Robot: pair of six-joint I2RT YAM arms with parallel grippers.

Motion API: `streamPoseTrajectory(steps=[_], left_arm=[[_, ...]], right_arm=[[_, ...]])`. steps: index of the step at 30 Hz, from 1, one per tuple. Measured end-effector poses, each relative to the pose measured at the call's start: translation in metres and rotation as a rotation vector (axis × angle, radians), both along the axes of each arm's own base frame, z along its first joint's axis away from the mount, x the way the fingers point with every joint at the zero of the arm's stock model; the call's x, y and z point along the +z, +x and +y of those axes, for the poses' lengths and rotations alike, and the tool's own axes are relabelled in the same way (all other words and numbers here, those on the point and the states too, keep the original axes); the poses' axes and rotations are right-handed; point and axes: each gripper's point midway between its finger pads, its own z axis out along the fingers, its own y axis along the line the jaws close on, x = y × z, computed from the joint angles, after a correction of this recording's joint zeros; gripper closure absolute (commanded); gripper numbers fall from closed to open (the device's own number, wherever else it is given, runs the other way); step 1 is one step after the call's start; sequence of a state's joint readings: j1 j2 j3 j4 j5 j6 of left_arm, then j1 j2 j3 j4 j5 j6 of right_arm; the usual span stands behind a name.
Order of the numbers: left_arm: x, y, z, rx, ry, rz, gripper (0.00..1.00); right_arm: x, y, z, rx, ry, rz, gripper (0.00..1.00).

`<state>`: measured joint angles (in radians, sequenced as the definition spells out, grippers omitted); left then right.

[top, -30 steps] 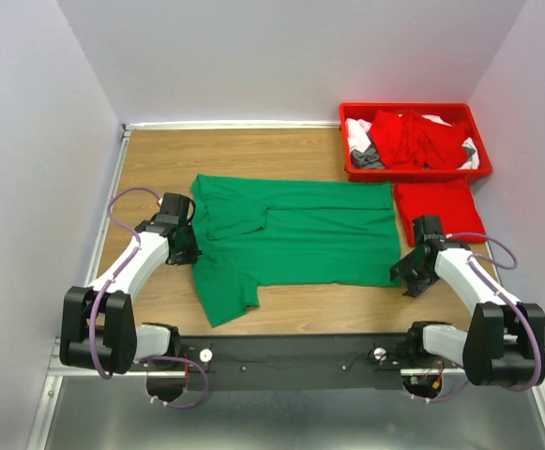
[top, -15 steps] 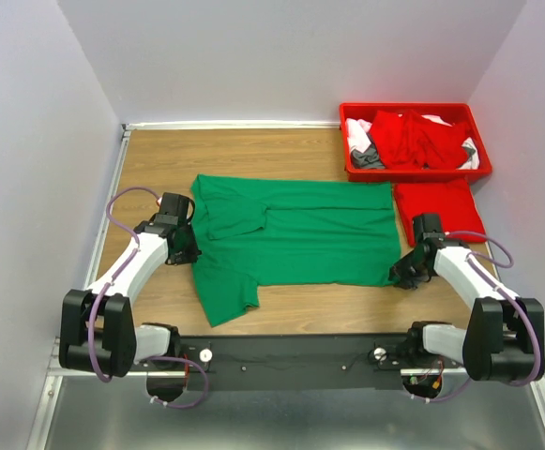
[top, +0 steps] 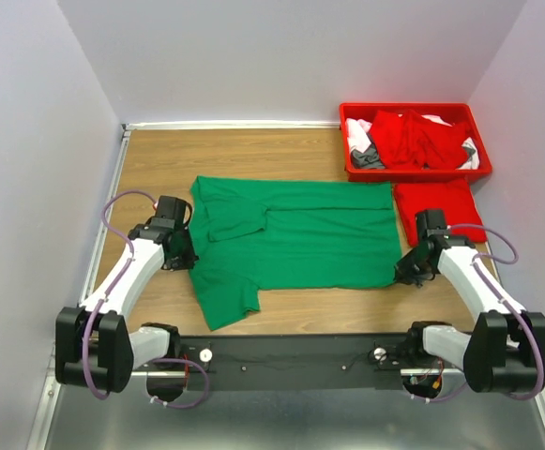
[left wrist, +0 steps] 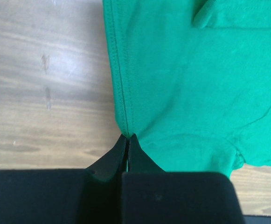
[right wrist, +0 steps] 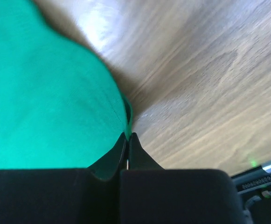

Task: Fold and stack the t-shirts
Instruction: Fold the tshirt

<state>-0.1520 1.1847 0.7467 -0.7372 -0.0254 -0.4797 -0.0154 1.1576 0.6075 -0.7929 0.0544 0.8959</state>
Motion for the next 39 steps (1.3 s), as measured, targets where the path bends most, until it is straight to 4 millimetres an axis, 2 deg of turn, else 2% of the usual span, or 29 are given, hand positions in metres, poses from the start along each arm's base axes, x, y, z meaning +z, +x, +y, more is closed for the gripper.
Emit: streamPoseTrajectory(steps=[5, 9, 15, 20, 29, 39], left_arm=[[0.009, -0.009, 0.001, -0.002, 0.0, -0.001, 1.0], [0.014, -0.007, 0.0, -0.008, -0.005, -0.003, 1.0], [0.021, 0.003, 0.004, -0.013, -0.006, -0.009, 1.0], [0.021, 0.011, 0.01, -0.004, -0.007, -0.001, 1.0], [0.016, 0.022, 0.003, -0.017, -0.07, 0.022, 1.0], [0.02, 0.056, 0.002, -0.015, -0.105, -0.02, 1.0]], right_arm=[[0.023, 0.011, -0.005, 0.062, -0.034, -0.045, 0.99], [0.035, 0.021, -0.008, 0.109, -0.051, -0.053, 0.99], [0.051, 0.045, -0.014, 0.176, -0.093, -0.071, 0.99], [0.065, 0.076, -0.022, 0.22, -0.138, -0.087, 0.99], [0.065, 0.112, -0.024, 0.271, -0.149, -0.079, 0.99], [0.059, 0.145, -0.023, 0.308, -0.144, -0.085, 0.99]])
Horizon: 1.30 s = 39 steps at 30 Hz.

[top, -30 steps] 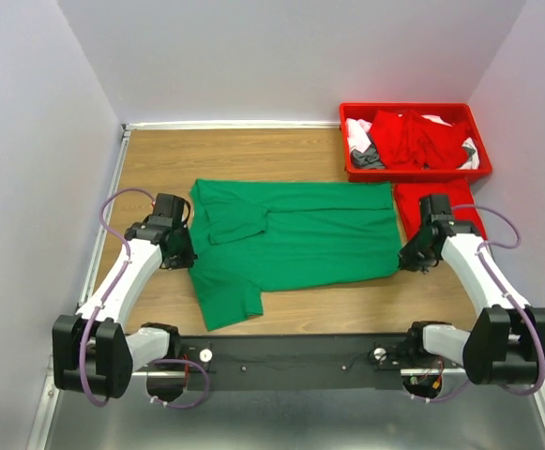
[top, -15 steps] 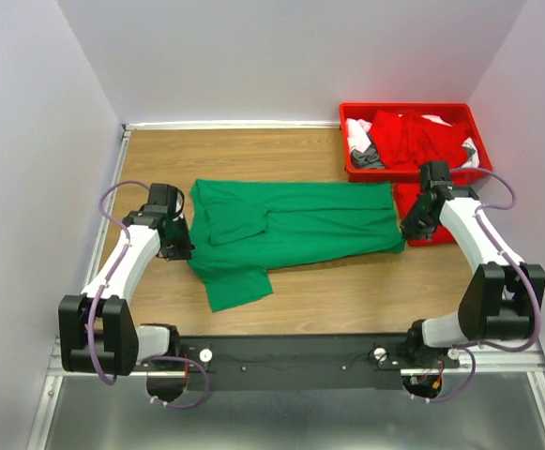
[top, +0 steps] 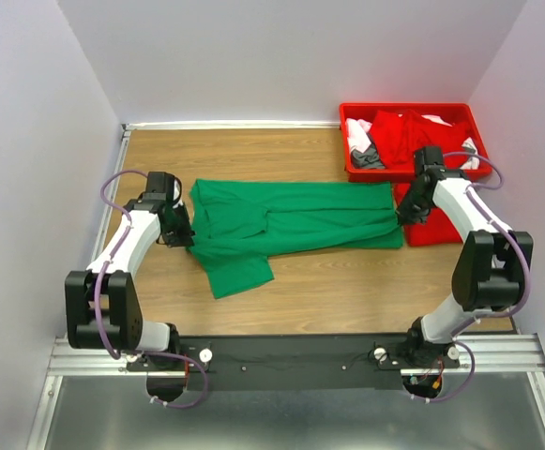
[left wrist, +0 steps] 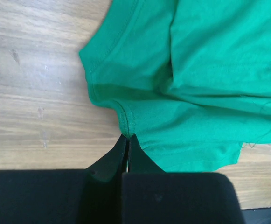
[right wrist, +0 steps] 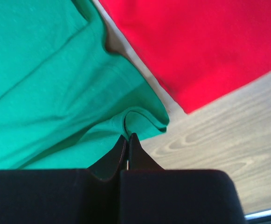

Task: Fold and stack the t-shirts
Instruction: Fold the tshirt

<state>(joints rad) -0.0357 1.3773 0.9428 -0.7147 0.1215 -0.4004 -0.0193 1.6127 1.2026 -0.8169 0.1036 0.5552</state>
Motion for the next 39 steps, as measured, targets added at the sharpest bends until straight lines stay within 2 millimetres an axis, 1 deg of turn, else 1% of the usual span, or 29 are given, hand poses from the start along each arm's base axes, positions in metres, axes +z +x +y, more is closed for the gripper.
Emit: streamPoseTrajectory(steps=[9, 14, 18, 23, 32, 35, 39], left_arm=[[-0.012, 0.01, 0.006, 0.027, -0.027, 0.011, 1.0], [-0.015, 0.015, 0.009, 0.037, -0.029, 0.013, 1.0], [-0.015, 0.025, 0.009, 0.037, -0.029, 0.001, 1.0], [-0.02, 0.027, 0.009, 0.039, -0.029, 0.011, 1.0], [-0.021, 0.037, 0.011, 0.042, -0.027, -0.005, 1.0], [-0.019, 0.039, 0.011, 0.046, -0.026, -0.01, 1.0], [-0.013, 0.047, 0.013, 0.051, -0.017, -0.034, 1.0]], right_arm=[[-0.008, 0.022, 0.004, 0.025, 0.023, -0.011, 0.99], [-0.016, 0.024, 0.004, 0.029, 0.023, 0.003, 0.99], [-0.021, 0.027, 0.004, 0.032, 0.022, 0.003, 0.99], [-0.029, 0.031, 0.004, 0.033, 0.021, 0.011, 0.99], [-0.037, 0.035, 0.004, 0.034, 0.021, 0.014, 0.98], [-0.039, 0.035, 0.004, 0.034, 0.021, 0.019, 0.98], [-0.04, 0.036, 0.004, 0.034, 0.02, 0.016, 0.98]])
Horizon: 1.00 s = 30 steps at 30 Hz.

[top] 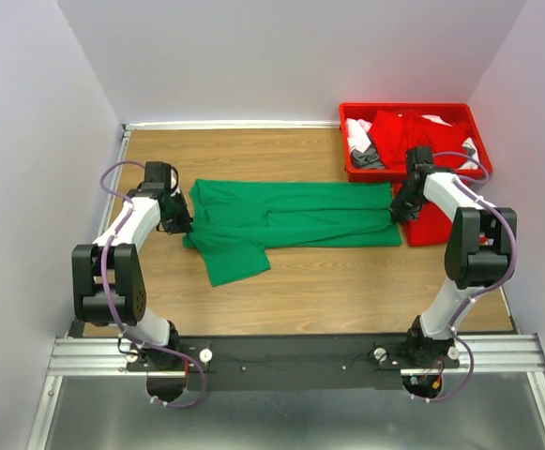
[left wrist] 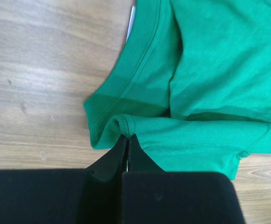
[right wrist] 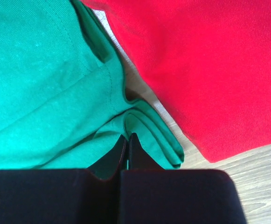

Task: Fold and stack the t-shirts
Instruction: Fold the tshirt

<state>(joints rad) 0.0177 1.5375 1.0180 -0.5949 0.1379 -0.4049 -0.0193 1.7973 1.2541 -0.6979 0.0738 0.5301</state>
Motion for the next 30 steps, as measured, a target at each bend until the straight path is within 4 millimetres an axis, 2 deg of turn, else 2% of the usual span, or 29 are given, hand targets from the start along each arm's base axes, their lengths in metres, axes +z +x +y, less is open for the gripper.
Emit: streamPoseTrajectory(steps=[6, 9, 10, 12, 14, 15, 16, 18, 19, 21, 24, 27, 30], left_arm=[[-0.01, 0.008, 0.0, 0.003, 0.0, 0.009, 0.95], [-0.015, 0.009, 0.001, 0.004, 0.002, 0.019, 0.85], [-0.017, 0.01, 0.001, 0.006, 0.004, 0.019, 0.76], [-0.017, 0.011, 0.002, 0.007, 0.008, 0.013, 0.69], [-0.016, 0.013, 0.003, 0.011, 0.015, 0.007, 0.48], [-0.016, 0.014, 0.004, 0.015, 0.017, 0.005, 0.28], [-0.014, 0.015, 0.005, 0.019, 0.021, -0.001, 0.18], [-0.008, 0.016, 0.007, 0.027, 0.034, -0.022, 0.09], [-0.002, 0.017, 0.009, 0.034, 0.044, -0.041, 0.07], [0.016, 0.02, 0.014, 0.05, 0.066, -0.098, 0.07], [0.052, 0.021, 0.019, 0.073, 0.092, -0.216, 0.07], [0.088, 0.014, 0.021, 0.09, 0.114, -0.335, 0.07], [0.106, -0.001, 0.006, 0.067, 0.102, -0.404, 0.08]], right_arm=[[-0.008, 0.0, -0.002, -0.004, -0.011, 0.017, 0.95], [-0.012, 0.002, -0.003, -0.005, -0.014, 0.017, 0.92], [-0.013, 0.003, -0.003, -0.005, -0.014, 0.018, 0.88], [-0.013, 0.003, -0.003, -0.005, -0.013, 0.017, 0.87], [-0.013, 0.003, -0.003, -0.003, -0.014, 0.017, 0.77], [-0.013, 0.003, -0.003, 0.002, -0.016, 0.016, 0.65], [-0.013, 0.003, -0.003, 0.004, -0.016, 0.016, 0.58], [-0.009, 0.004, -0.003, 0.017, -0.02, 0.005, 0.48], [-0.004, 0.005, -0.003, 0.023, -0.023, -0.009, 0.38], [0.011, 0.007, -0.002, 0.047, -0.03, -0.05, 0.33], [0.05, 0.011, 0.004, 0.082, -0.042, -0.159, 0.29], [0.087, 0.007, 0.034, 0.175, -0.049, -0.272, 0.29], [0.118, -0.003, 0.086, 0.32, 0.009, -0.397, 0.29]])
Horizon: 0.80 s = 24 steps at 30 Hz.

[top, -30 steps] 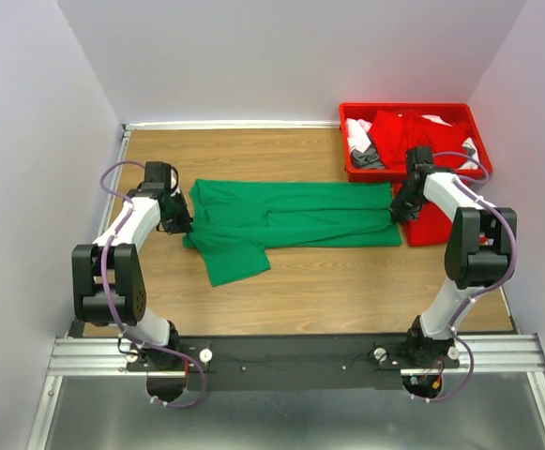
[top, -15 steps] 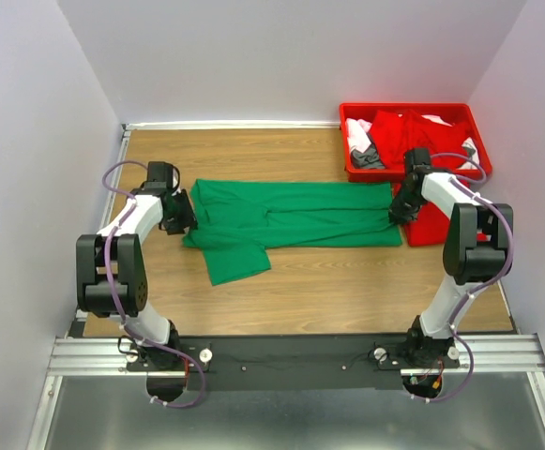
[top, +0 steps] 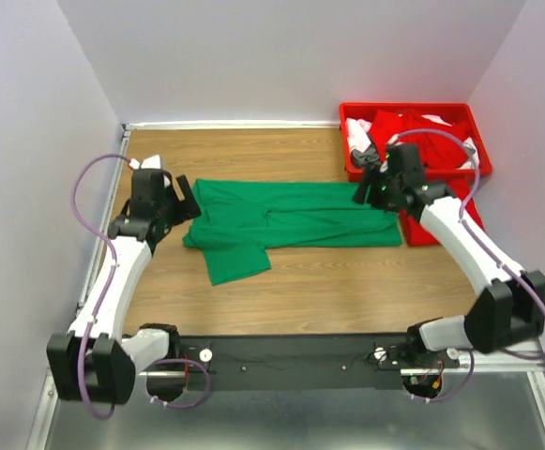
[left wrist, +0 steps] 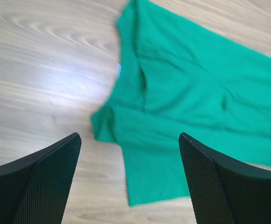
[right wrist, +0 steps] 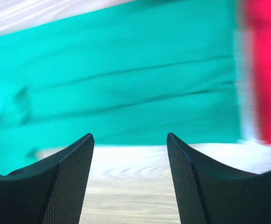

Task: Fold and stack the t-shirts
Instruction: Fold the tshirt

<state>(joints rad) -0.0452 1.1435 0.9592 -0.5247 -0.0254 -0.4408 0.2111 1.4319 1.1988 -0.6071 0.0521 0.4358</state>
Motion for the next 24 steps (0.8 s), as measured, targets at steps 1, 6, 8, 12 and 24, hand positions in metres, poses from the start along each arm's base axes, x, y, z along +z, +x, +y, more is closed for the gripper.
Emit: streamPoseTrajectory(steps=[1, 6, 8, 12, 24], left_arm=[[0.0, -0.008, -0.009, -0.021, -0.008, -0.007, 0.08], [-0.037, -0.053, -0.058, -0.124, -0.078, 0.085, 0.12], [-0.058, -0.071, -0.071, -0.152, -0.098, 0.155, 0.13], [-0.097, -0.104, -0.082, -0.159, -0.122, 0.282, 0.15], [-0.138, -0.122, -0.094, -0.159, -0.07, 0.479, 0.24]], right_arm=[[0.004, -0.011, 0.019, 0.058, 0.016, -0.019, 0.3], [-0.014, -0.066, 0.113, 0.324, 0.192, -0.013, 0.33], [-0.033, -0.086, 0.141, 0.392, 0.232, 0.034, 0.34], [-0.063, -0.112, 0.187, 0.494, 0.27, 0.109, 0.44], [-0.134, -0.12, 0.251, 0.573, 0.279, 0.214, 0.54]])
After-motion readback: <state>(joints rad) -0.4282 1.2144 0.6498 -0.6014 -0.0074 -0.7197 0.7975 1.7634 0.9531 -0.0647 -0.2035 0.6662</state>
